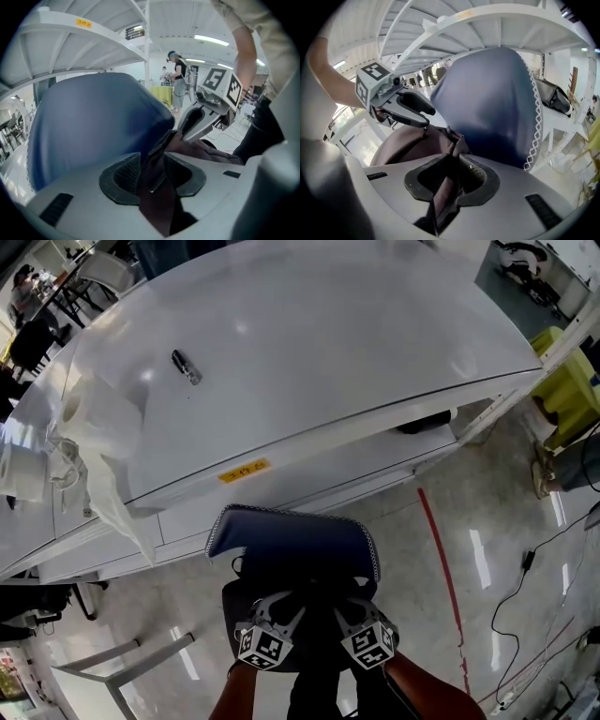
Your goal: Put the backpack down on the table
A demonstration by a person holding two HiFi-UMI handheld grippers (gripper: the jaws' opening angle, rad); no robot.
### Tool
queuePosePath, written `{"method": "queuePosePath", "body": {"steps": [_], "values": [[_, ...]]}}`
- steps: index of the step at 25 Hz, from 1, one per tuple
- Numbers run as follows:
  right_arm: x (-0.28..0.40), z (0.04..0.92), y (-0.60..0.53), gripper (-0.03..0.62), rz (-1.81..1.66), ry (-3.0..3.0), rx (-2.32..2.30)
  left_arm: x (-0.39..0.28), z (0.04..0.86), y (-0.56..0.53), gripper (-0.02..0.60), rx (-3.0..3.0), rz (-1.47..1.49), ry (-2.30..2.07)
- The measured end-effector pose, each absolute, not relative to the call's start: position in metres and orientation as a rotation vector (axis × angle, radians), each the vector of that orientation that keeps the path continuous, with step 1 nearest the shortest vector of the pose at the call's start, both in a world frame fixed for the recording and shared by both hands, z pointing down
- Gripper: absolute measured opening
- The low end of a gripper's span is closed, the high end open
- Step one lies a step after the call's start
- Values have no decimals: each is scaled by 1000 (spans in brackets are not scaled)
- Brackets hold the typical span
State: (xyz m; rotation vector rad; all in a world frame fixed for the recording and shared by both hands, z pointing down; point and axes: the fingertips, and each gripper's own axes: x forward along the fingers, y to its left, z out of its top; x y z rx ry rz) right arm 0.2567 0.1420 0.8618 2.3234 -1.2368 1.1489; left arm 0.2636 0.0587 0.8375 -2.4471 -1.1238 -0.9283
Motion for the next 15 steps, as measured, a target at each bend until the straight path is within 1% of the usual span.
{"method": "queuePosePath", "body": {"steps": [3, 7, 9, 12, 15], "values": [[252, 842, 131, 78, 1104, -1256, 2324, 259, 830, 69, 143, -2331, -907, -1258], [246, 817, 115, 72, 1068, -1300, 2308, 258, 816, 78, 172, -2216, -859, -1383], [241, 808, 110, 71, 1069, -1307, 2301, 255, 810, 78, 176, -2159, -853, -1442], [235, 806, 108, 71, 1127, -1288, 2326, 249, 807, 75, 176, -2094, -887, -1510], [234, 822, 118, 71, 1257, -1234, 2390, 249, 812, 68, 176, -2139, -901, -1470]]}}
